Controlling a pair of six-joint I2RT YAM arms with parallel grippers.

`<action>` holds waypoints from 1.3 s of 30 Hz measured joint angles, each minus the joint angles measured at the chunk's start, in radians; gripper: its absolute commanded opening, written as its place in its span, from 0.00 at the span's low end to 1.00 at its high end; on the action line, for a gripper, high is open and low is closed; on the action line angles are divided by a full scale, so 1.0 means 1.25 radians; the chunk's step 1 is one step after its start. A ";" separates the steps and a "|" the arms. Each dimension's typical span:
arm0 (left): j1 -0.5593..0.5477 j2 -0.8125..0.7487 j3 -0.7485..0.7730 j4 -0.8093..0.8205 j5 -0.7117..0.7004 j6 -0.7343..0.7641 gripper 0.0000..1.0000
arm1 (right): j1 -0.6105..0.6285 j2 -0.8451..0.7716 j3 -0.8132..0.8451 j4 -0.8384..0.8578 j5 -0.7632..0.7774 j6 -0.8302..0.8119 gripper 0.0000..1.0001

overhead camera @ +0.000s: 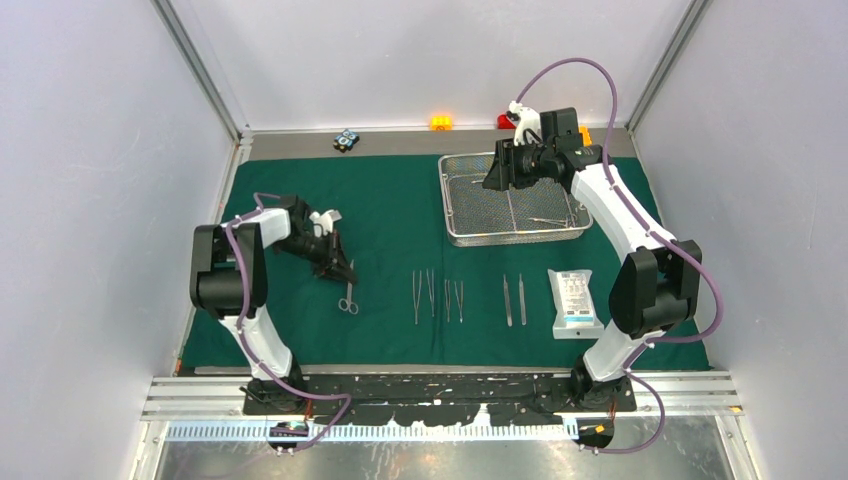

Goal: Open and lay out the surgical kit
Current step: Place the medical item in the surgical kit.

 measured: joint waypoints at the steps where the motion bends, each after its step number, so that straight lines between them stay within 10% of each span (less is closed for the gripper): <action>1: 0.000 0.002 0.000 0.000 0.000 0.000 0.06 | 0.000 0.000 0.000 0.000 0.000 0.000 0.52; 29: 0.000 0.056 0.023 -0.013 -0.027 0.004 0.18 | 0.000 0.000 -0.005 0.000 0.000 0.001 0.51; 39: -0.001 0.063 0.049 -0.048 -0.036 0.030 0.00 | 0.000 0.000 -0.010 0.000 0.000 0.001 0.52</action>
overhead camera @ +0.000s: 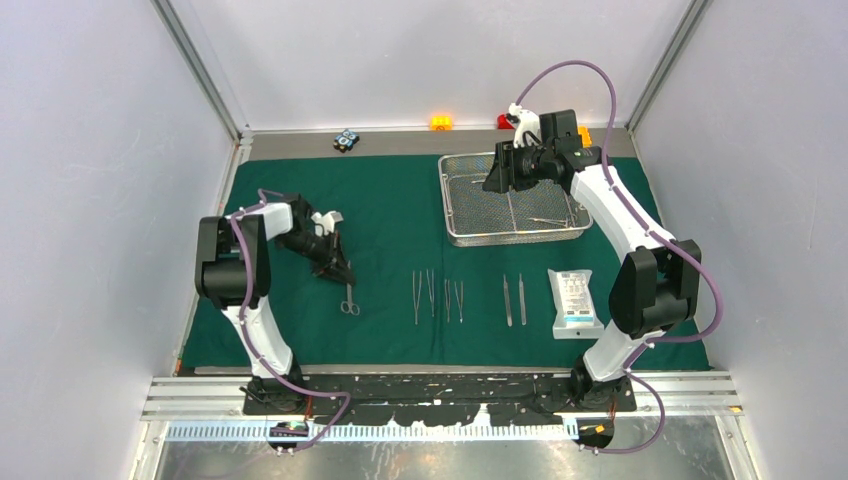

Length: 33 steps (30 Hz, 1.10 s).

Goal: Open and lay out the surgical kit
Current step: Place the medical item in the surgical kit.

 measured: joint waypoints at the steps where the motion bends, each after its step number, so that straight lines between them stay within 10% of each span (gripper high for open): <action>1: -0.002 0.000 0.006 -0.009 -0.001 0.008 0.00 | 0.000 0.000 -0.001 0.000 0.000 0.000 0.52; 33: -0.043 0.064 0.069 -0.112 -0.033 0.078 0.20 | 0.000 0.000 -0.007 0.000 0.000 0.003 0.52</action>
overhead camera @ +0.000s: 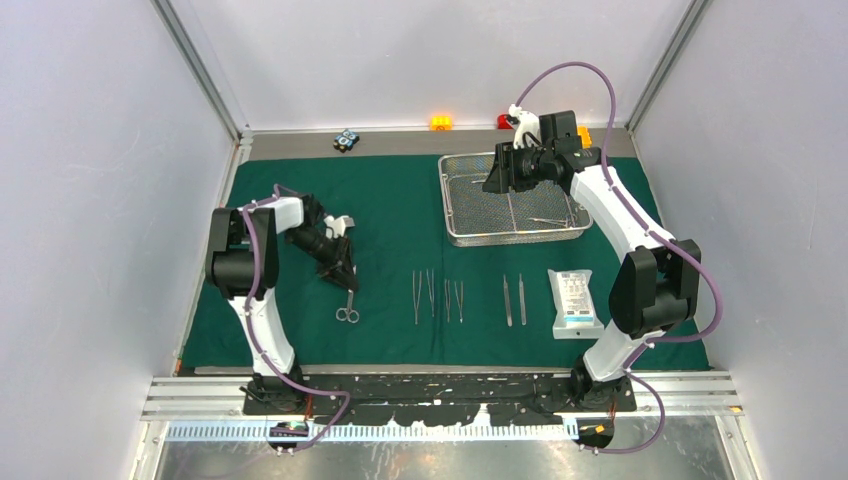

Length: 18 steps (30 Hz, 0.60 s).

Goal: Open and lay out the surgical kit
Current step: Place the medical item in the surgical kit.

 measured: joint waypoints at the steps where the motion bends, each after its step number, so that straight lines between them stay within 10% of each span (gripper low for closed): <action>1: 0.000 0.000 0.001 -0.001 0.000 0.000 0.20 | 0.000 0.000 0.000 0.000 0.000 0.000 0.52; 18: 0.000 0.001 0.013 -0.016 -0.016 -0.002 0.29 | 0.000 0.000 0.000 0.000 -0.001 0.009 0.51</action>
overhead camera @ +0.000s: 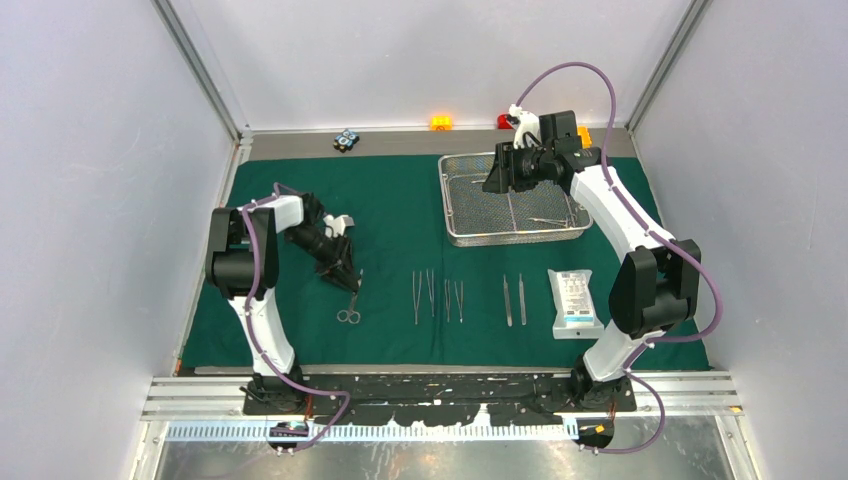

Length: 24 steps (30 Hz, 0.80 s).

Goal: Open and lay out the surgical kit
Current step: Place the medical item in the surgical kit.

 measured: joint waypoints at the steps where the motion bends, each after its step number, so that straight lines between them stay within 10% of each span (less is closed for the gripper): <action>1: 0.000 0.000 0.001 -0.001 0.000 0.000 0.30 | 0.000 0.000 0.000 0.000 0.000 0.000 0.52; 24: -0.072 -0.106 0.007 0.021 -0.128 0.001 0.36 | 0.000 0.000 0.000 0.000 -0.002 0.000 0.51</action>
